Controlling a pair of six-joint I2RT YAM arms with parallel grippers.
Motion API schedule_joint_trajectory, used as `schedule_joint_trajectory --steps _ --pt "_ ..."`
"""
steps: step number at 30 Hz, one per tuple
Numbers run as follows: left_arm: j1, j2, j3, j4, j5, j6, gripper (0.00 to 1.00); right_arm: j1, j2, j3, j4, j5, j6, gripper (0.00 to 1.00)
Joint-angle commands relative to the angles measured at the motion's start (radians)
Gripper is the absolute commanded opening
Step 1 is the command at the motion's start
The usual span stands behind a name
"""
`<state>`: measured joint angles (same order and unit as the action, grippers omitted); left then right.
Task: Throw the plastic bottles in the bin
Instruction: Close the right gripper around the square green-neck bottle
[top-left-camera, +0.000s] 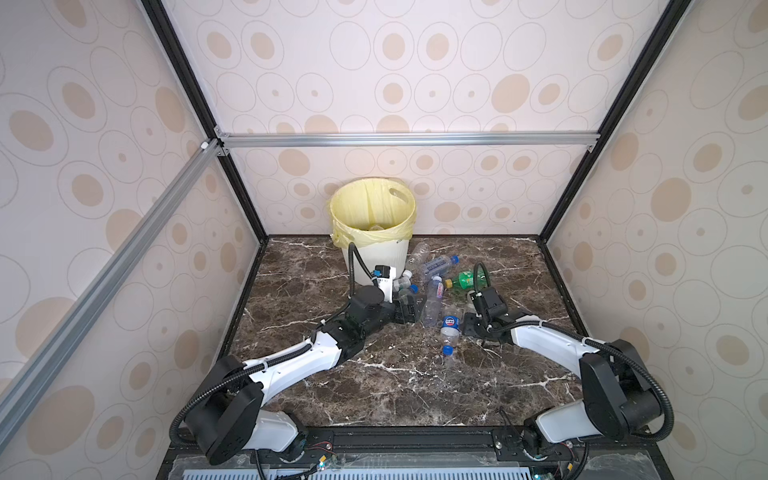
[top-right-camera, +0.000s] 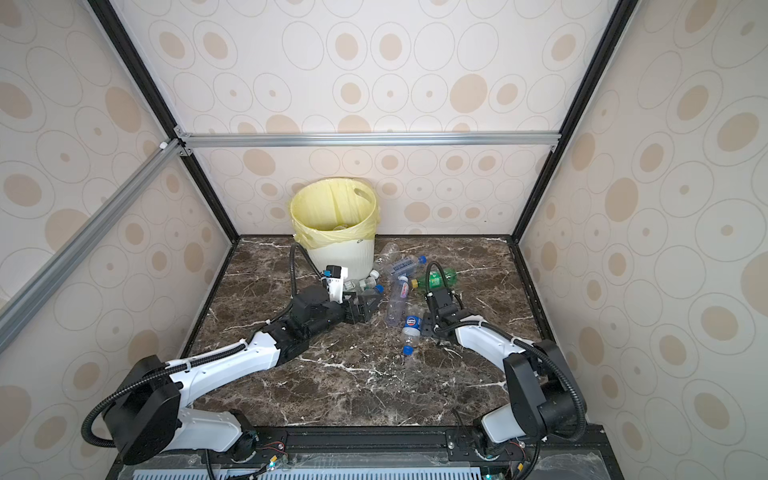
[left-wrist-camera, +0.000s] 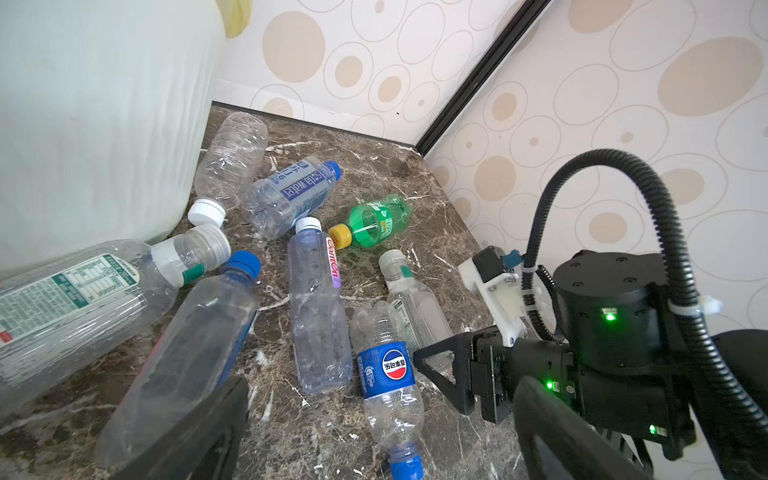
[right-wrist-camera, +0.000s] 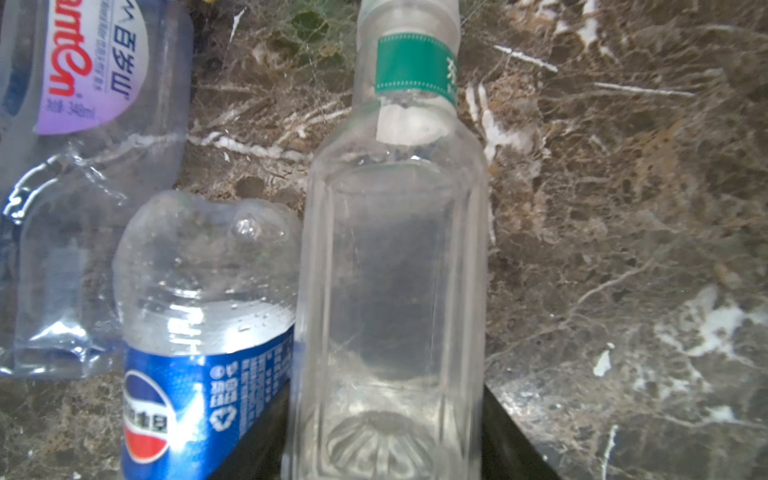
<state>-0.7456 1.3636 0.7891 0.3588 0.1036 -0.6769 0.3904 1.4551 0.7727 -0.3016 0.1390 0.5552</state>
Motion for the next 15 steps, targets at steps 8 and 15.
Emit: schedule_joint_trajectory --steps 8,15 --pt "-0.020 -0.022 -0.066 0.068 -0.017 -0.056 0.99 -0.005 -0.042 -0.024 -0.002 0.031 -0.035 0.44" --pt "-0.024 -0.037 -0.067 0.069 0.004 -0.049 0.99 -0.005 -0.106 -0.005 -0.036 0.037 -0.035 0.43"
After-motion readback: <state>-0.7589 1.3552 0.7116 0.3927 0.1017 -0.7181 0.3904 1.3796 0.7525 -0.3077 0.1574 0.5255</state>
